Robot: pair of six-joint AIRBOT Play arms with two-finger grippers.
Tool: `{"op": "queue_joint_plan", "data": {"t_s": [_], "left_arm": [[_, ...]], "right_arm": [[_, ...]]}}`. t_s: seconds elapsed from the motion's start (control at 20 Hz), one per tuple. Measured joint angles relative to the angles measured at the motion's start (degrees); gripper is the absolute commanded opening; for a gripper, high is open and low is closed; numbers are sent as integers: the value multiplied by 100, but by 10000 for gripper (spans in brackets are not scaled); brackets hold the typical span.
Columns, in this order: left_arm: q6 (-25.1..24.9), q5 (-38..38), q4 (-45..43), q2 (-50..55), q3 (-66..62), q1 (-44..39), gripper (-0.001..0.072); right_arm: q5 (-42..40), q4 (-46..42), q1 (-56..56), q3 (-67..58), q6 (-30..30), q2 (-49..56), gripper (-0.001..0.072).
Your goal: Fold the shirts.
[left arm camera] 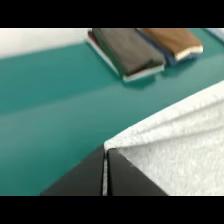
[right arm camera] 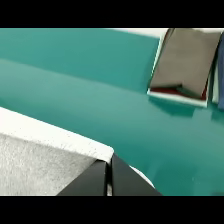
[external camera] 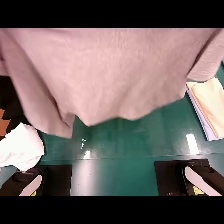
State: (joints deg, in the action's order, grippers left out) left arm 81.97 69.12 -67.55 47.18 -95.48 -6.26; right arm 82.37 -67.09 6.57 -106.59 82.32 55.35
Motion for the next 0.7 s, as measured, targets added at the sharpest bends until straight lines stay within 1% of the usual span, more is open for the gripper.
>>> {"op": "queue_joint_plan", "data": {"t_s": [0.15, 0.25, 0.4, 0.5, 0.55, 0.6, 0.65, 0.7], "left_arm": [[-120, 74, 13, 426, 966, 0, 22], [-286, -44, 26, 874, 1665, 2, 22], [-673, -586, 17, 1698, 2350, 2, 22], [-872, -1104, 15, 2212, 2527, 2, 22], [-940, -1366, 15, 2411, 2570, 2, 23], [-1005, -1657, 13, 2577, 2588, 4, 31], [-1054, -1932, 24, 2688, 2592, 11, 267], [-1080, -2127, 17, 2785, 2568, 31, 446]], "right_arm": [[367, -48, -114, -136, 127, 955, 12], [542, -79, -258, -175, 170, 1735, 12], [562, -85, -509, -203, 208, 2909, 13], [380, -103, -643, -212, 223, 3552, 14], [256, -87, -706, -219, 223, 3816, 28], [116, -66, -743, -219, 229, 4033, 209], [-26, -50, -756, -223, 229, 4177, 387], [-197, -4, -756, -223, 229, 4282, 396]]}}
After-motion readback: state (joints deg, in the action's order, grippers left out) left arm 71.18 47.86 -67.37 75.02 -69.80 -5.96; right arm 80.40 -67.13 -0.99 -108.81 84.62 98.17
